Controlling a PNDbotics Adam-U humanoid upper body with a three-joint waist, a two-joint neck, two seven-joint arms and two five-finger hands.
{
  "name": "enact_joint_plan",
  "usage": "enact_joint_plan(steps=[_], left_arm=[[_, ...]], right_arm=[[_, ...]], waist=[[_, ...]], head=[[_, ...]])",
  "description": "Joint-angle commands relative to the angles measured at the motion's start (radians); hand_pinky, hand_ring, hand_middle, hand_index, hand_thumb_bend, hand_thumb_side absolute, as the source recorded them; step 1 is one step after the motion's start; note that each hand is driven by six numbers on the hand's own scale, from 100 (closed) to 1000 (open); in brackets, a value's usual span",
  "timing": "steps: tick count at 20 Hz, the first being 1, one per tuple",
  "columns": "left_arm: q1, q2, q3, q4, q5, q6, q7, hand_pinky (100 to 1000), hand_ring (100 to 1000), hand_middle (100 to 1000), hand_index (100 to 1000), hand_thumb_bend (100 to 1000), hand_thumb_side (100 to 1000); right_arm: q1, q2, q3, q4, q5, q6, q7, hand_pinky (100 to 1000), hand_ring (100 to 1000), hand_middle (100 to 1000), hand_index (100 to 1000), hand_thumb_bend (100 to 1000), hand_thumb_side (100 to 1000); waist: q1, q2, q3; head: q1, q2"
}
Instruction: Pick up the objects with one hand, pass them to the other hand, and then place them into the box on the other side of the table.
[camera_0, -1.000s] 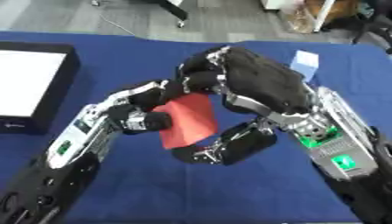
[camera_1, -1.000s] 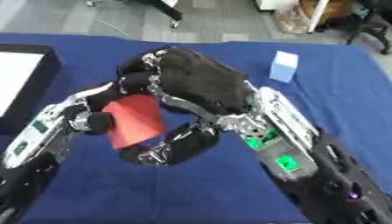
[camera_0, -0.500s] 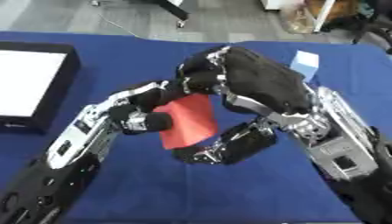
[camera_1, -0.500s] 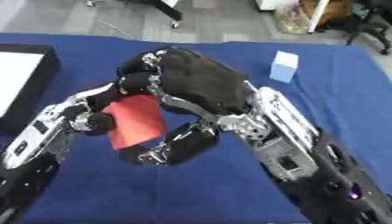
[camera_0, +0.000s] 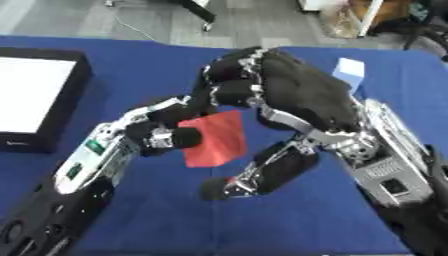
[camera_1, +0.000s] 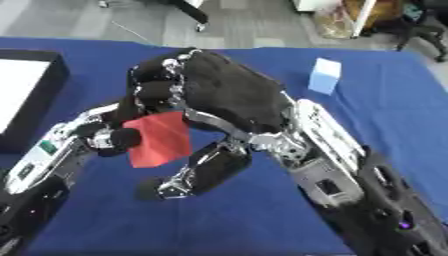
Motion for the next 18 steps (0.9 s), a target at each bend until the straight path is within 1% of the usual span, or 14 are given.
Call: enact_joint_plan(steps=[1,3,4,5,7,8,10,14,15,16,18], left_arm=[[-0.013,0.015,0.008,-0.009,-0.003,0.0,0.004,715,448,274,507,511,262],[-0.012,0.016,0.008,-0.008,-0.004,0.0,0.005,717,449,275,507,511,262],[-0.012,0.016,0.008,-0.008,-0.005,0.0,0.005,717,449,275,508,511,262],[-0.012,0.016,0.008,-0.007,-0.005,0.0,0.006,717,449,275,508,513,264],[-0.011,0.017,0.008,-0.007,-0.005,-0.001,0.006,717,449,275,508,513,264],[-0.01,0.017,0.009,-0.005,-0.005,-0.001,0.007,717,450,276,509,514,265],[-0.005,0.018,0.015,0.002,-0.002,-0.003,0.015,717,451,274,509,517,265],[0.008,0.023,0.047,0.021,-0.01,-0.02,0.051,714,452,273,509,520,251],[0.01,0.027,0.054,0.025,-0.018,-0.026,0.061,713,457,273,509,520,251],[0.016,0.03,0.067,0.03,-0.026,-0.035,0.073,713,452,273,509,523,249],[0.027,0.041,0.093,0.038,-0.034,-0.054,0.098,712,453,274,509,527,247]], right_arm=[[-0.013,-0.003,-0.011,-0.021,0.013,-0.011,-0.008,571,621,733,849,775,536],[-0.011,-0.004,-0.01,-0.021,0.013,-0.015,-0.002,592,638,775,899,784,544],[-0.01,-0.004,-0.01,-0.021,0.012,-0.018,0.002,595,641,787,907,783,546],[-0.01,-0.005,-0.01,-0.021,0.011,-0.02,0.006,601,647,819,920,777,549],[-0.01,-0.005,-0.013,-0.021,0.011,-0.023,0.012,602,649,825,923,775,551],[-0.01,-0.006,-0.015,-0.021,0.013,-0.024,0.012,615,661,847,933,762,559],[-0.009,-0.008,-0.022,-0.021,0.02,-0.028,0.007,634,675,857,938,744,564],[-0.01,-0.011,-0.039,-0.021,0.049,-0.041,-0.007,667,693,867,949,653,543],[-0.011,-0.012,-0.044,-0.021,0.056,-0.045,-0.012,671,694,868,950,552,579],[-0.011,-0.015,-0.051,-0.021,0.063,-0.047,-0.02,673,695,865,950,629,544],[-0.011,-0.022,-0.065,-0.021,0.072,-0.05,-0.039,676,694,861,950,609,546]], waist=[[0.004,-0.012,-0.002],[0.004,-0.012,-0.001],[0.004,-0.012,-0.001],[0.004,-0.013,-0.001],[0.003,-0.013,-0.001],[0.003,-0.013,-0.001],[0.003,-0.013,-0.002],[0.002,-0.015,-0.002],[0.002,-0.015,-0.003],[0.002,-0.015,-0.003],[0.003,-0.016,-0.005]], head=[[0.005,0.001],[0.005,0.002],[0.005,0.002],[0.006,0.002],[0.006,0.002],[0.007,0.002],[0.007,0.002],[0.01,0.003],[0.011,0.003],[0.011,0.003],[0.013,0.003]])
